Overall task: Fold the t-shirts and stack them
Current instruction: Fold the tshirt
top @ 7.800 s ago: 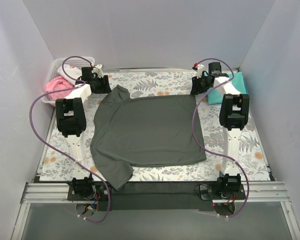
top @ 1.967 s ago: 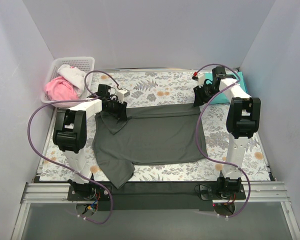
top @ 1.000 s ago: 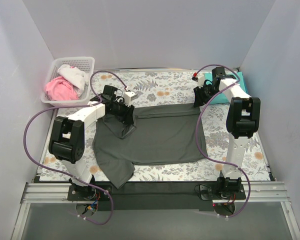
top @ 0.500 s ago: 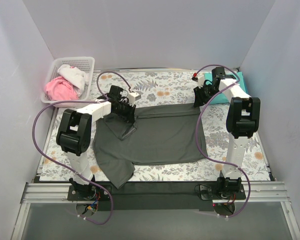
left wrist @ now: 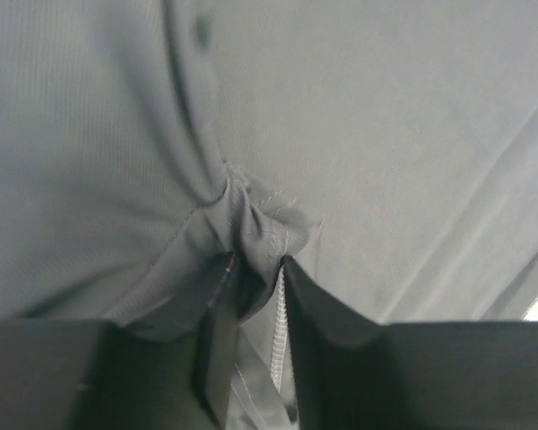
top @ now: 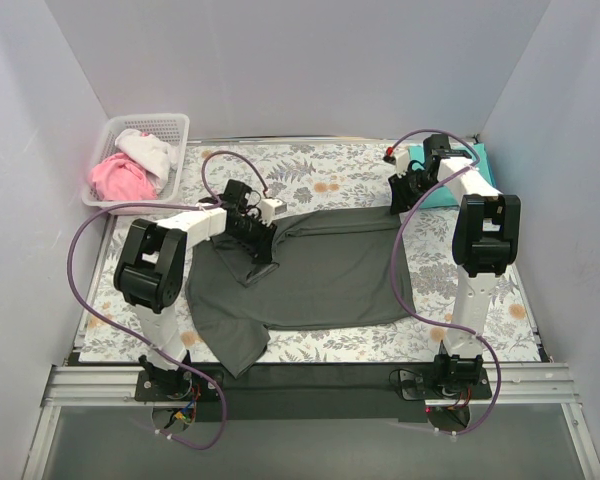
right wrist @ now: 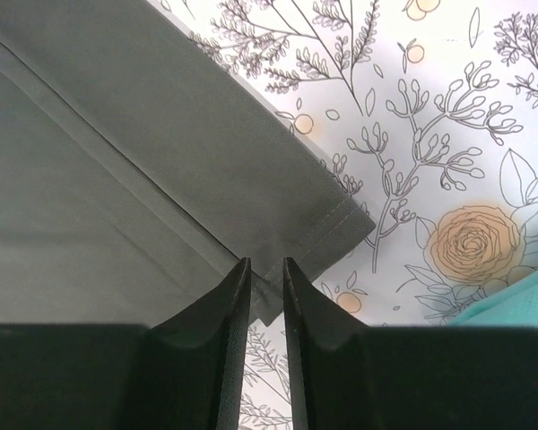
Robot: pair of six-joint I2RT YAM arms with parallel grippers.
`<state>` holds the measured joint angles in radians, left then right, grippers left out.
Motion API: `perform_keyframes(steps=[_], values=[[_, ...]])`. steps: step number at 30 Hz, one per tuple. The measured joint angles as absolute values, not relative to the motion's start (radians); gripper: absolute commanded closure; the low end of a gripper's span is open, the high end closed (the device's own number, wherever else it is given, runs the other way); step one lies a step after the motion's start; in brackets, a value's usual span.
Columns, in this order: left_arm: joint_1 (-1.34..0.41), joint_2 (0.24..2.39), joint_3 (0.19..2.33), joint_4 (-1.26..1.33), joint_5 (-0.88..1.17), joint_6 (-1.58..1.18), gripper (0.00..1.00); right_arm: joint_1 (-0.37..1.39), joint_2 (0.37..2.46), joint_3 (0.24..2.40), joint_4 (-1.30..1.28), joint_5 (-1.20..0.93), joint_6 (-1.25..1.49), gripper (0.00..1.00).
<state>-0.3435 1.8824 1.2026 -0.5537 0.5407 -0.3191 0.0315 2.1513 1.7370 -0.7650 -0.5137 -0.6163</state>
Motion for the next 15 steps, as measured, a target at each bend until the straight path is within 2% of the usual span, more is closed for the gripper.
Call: perform_keyframes(steps=[1,7,9,10,15], values=[[-0.339,1.88,1.189,-0.558,0.531,-0.318,0.69,0.033,2.151,1.735,-0.766,-0.505,-0.626,0.77],[-0.257,1.849,1.173,-0.599,0.508,-0.313,0.66,0.034,2.151,1.679,-0.784,-0.426,-0.685,0.84],[-0.213,1.846,1.174,-0.611,0.503,-0.307,0.62,0.034,2.151,1.665,-0.798,-0.395,-0.706,0.85],[-0.197,1.844,1.177,-0.622,0.502,-0.3,0.58,0.034,2.151,1.664,-0.805,-0.385,-0.713,0.85],[-0.138,1.802,1.203,-0.655,0.509,-0.281,0.52,0.034,2.151,1.686,-0.849,-0.397,-0.735,0.8]])
